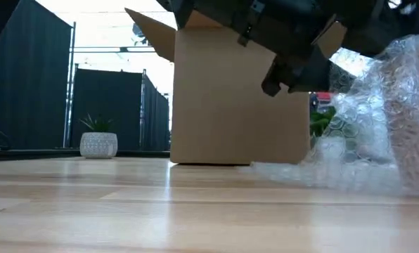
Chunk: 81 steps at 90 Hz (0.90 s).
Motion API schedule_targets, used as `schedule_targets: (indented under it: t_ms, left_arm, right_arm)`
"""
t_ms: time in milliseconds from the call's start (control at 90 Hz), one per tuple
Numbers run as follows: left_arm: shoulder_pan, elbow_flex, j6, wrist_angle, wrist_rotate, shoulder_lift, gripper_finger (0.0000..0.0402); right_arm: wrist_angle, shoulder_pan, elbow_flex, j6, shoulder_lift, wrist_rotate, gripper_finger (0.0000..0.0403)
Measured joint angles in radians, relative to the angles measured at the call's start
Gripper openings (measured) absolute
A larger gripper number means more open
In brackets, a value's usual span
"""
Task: Wrap mug
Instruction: Wrap the orange mug with the bubble wrap
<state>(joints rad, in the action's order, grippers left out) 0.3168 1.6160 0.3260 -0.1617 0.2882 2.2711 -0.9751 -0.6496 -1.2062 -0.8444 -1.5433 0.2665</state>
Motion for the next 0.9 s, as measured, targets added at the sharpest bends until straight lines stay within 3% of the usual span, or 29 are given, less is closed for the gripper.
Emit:
schedule_targets:
  t_ms: [289, 467, 667, 900]
  left_arm:
    - [0.000, -0.001, 0.001, -0.002, 0.000, 0.000, 0.0253]
    - [0.000, -0.002, 0.002, -0.004, 0.000, 0.000, 0.0253]
    - [-0.001, -0.002, 0.004, -0.005, 0.001, 0.000, 0.0253]
    - [-0.002, -0.003, 0.004, -0.030, -0.001, 0.002, 0.0253]
  right_arm:
    - [0.003, -0.061, -0.034, -0.068, 0.000, 0.052, 0.0187]
    - [0.078, -0.099, -0.030, -0.031, 0.000, 0.056, 0.0187]
    - [0.160, -0.093, 0.097, -0.105, 0.000, 0.108, 0.0187]
    - [0.373, -0.084, 0.248, -0.131, 0.007, 0.110, 0.0187]
